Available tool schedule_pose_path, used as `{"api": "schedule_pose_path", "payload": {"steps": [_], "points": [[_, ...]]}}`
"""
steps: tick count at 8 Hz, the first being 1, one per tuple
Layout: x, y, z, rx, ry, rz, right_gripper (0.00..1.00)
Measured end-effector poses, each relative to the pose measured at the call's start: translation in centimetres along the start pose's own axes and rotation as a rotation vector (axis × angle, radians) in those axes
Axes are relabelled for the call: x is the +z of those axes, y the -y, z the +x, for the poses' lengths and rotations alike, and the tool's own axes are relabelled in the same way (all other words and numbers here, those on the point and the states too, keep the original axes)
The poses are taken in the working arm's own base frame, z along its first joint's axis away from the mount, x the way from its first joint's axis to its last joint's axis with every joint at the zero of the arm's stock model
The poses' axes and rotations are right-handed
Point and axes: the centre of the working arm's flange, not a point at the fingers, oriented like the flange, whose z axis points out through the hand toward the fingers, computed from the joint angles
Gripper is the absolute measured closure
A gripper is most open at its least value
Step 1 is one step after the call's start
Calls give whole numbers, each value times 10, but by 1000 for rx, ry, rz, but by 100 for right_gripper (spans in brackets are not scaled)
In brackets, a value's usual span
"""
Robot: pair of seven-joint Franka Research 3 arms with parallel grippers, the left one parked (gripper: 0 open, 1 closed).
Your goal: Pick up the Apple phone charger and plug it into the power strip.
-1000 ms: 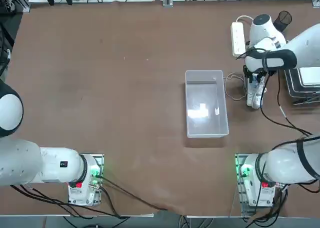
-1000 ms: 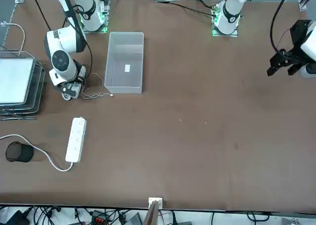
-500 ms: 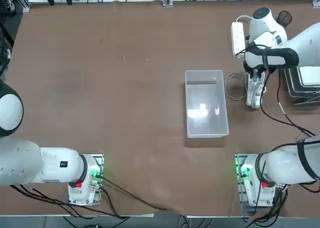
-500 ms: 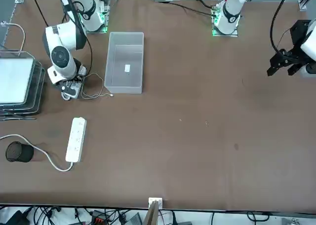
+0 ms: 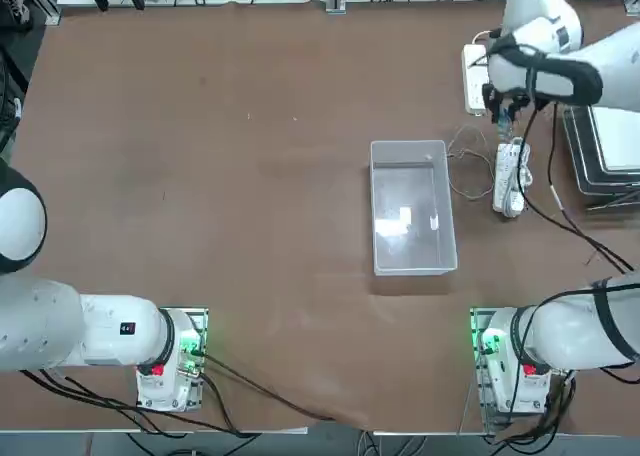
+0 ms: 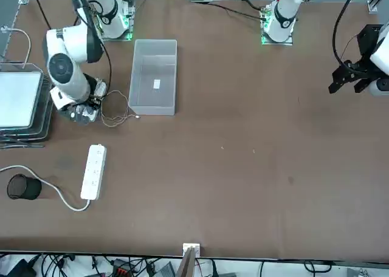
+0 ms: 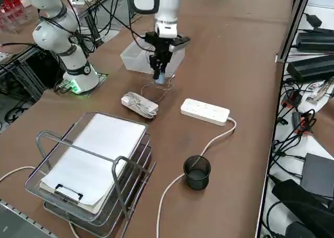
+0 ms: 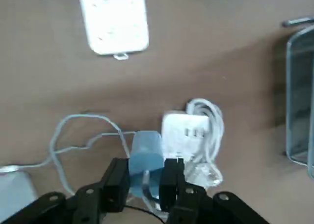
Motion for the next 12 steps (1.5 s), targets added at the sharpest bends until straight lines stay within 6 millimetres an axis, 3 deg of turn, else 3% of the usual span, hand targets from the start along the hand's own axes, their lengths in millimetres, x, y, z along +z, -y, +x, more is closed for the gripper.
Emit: {"api": "schedule_pose_path", "payload": {"steps": [2,5,9,12], "points": [[-12,5,19,0,7,85,65],[-12,10,55,20,13,150,65],[29,-4,94,13,35,193,65],[36,0,114,-6,25,220,65]]}}
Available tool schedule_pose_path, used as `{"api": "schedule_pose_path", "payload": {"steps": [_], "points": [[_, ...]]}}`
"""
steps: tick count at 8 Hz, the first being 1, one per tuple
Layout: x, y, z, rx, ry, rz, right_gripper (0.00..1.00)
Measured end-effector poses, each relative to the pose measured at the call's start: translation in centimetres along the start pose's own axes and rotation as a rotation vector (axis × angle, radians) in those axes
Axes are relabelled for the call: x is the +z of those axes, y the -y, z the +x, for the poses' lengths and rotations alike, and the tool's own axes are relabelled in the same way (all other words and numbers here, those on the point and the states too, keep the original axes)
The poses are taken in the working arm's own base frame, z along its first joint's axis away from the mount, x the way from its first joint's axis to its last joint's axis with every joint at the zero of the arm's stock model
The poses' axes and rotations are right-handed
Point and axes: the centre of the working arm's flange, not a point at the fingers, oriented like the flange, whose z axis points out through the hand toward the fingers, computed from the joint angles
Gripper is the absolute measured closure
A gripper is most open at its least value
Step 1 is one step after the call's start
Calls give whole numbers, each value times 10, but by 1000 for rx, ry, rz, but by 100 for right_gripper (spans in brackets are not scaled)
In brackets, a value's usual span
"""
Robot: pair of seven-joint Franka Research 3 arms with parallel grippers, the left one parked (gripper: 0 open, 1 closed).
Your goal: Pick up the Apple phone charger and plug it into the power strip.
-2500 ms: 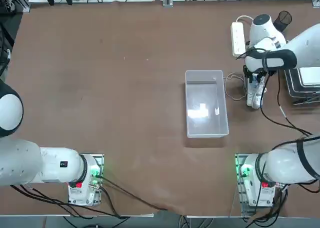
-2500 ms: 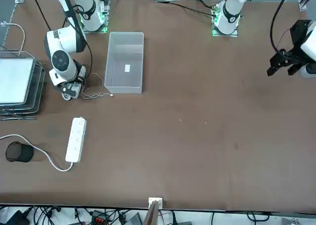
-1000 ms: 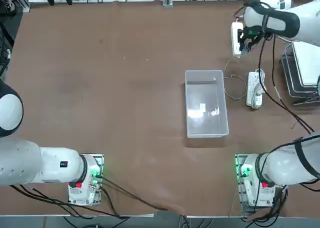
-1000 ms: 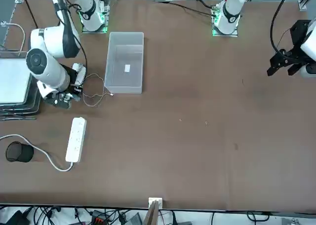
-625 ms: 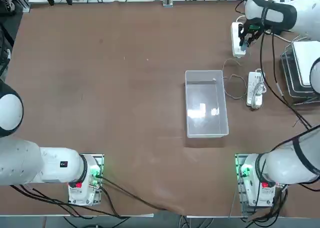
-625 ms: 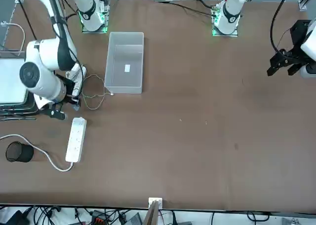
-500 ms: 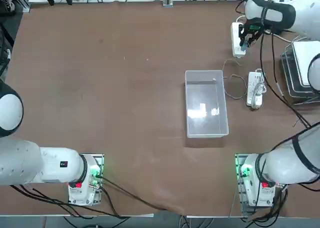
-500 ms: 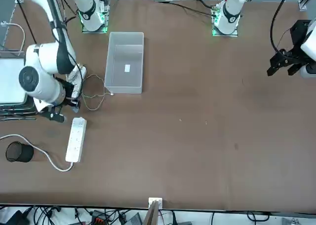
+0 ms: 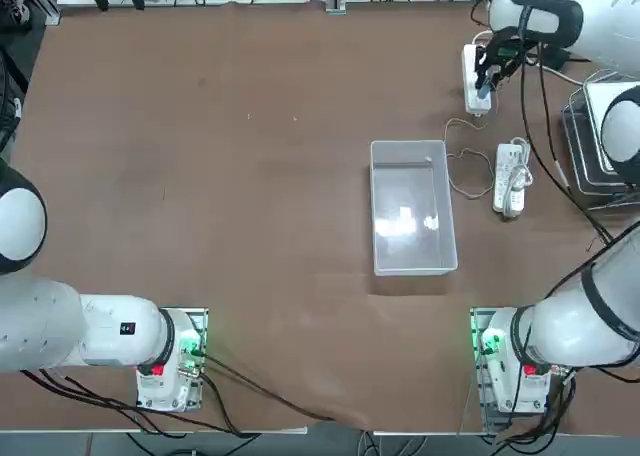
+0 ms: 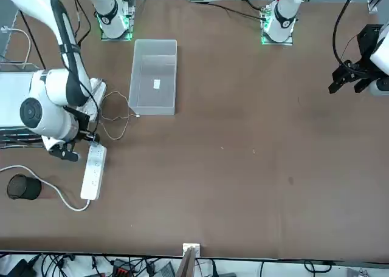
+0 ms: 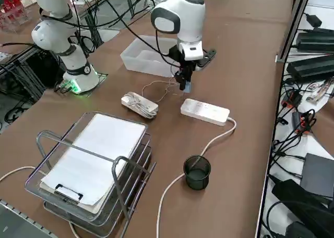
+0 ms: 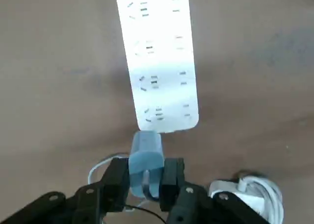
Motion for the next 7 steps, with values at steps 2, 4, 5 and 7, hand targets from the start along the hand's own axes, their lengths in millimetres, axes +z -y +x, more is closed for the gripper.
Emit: {"api": "schedule_pose_path", "payload": {"steps": [2,4,5,7], "points": [[13,2,9,-17,-10,2,65],[22,2,13,-33,-14,2,65],[24,1,13,-46,-11,1,65],[27,-2,14,-58,-8,1,65]]}}
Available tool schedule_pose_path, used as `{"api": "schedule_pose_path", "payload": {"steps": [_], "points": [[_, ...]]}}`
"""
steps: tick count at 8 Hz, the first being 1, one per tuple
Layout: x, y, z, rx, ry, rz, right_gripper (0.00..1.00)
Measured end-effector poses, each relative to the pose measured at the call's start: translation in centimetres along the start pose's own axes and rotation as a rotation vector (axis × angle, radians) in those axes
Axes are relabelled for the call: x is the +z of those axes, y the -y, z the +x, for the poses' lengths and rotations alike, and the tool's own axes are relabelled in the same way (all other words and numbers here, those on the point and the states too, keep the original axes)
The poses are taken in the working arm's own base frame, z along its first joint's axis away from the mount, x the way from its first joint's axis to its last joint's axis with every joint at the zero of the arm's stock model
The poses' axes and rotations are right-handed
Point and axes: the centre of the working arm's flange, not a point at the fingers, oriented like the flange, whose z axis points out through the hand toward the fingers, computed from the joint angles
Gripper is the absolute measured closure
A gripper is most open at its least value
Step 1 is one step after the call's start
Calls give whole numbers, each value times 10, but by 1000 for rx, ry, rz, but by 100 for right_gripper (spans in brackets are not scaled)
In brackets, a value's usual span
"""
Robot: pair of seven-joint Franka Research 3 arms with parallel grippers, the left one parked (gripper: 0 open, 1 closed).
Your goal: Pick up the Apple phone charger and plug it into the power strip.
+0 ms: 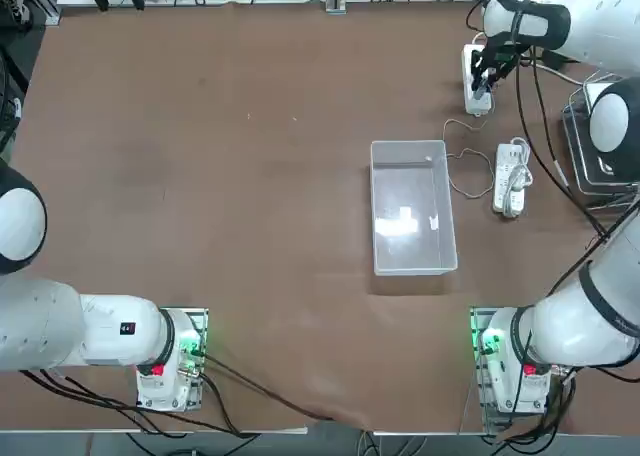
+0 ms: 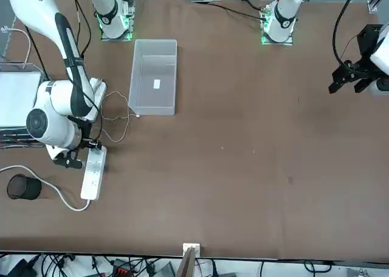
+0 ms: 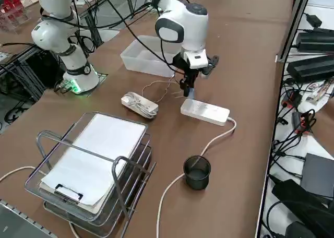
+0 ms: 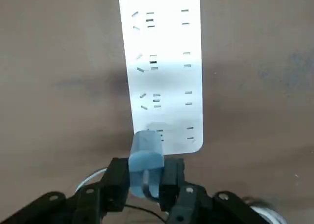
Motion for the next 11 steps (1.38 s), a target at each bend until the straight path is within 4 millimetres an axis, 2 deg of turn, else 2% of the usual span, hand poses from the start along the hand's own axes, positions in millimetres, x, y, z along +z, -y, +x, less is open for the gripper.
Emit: {"api": "schedule_pose_path", "payload": {"steps": [11], "points": [[13,-15,3,-8,17,-1,65]]}}
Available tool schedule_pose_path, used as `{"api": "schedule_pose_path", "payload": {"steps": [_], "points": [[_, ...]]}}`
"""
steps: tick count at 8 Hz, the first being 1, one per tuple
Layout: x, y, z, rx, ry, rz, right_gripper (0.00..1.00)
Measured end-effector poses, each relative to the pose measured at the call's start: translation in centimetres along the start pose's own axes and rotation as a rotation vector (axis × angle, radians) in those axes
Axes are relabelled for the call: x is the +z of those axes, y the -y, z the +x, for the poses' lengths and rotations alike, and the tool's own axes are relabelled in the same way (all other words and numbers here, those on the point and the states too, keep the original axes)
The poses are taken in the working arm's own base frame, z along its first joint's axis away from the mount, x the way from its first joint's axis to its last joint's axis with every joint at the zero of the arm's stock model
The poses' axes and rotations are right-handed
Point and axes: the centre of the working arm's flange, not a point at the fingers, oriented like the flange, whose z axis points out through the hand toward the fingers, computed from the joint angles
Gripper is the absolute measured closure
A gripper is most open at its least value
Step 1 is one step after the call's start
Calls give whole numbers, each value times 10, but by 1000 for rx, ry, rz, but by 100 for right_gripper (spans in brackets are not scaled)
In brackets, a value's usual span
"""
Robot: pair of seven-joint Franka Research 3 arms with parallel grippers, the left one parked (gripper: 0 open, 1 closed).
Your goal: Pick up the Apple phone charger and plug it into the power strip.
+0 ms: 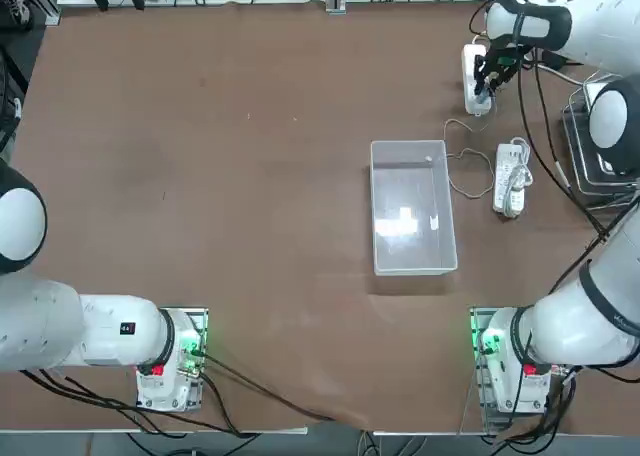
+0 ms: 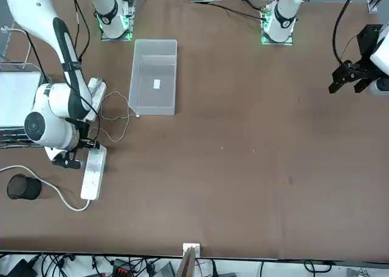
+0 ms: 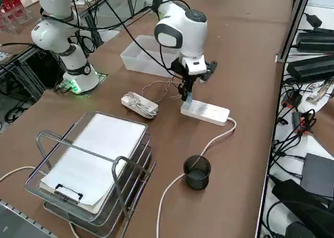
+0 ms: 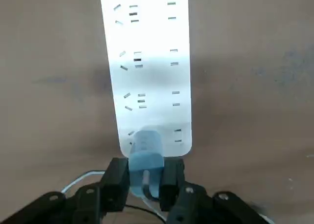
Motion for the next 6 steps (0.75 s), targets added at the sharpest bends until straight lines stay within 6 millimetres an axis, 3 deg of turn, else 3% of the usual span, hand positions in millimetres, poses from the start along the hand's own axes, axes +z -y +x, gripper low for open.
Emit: {"api": "schedule_pose_path", "payload": {"steps": [6], "points": [[5,1,0,-3,5,1,65]]}}
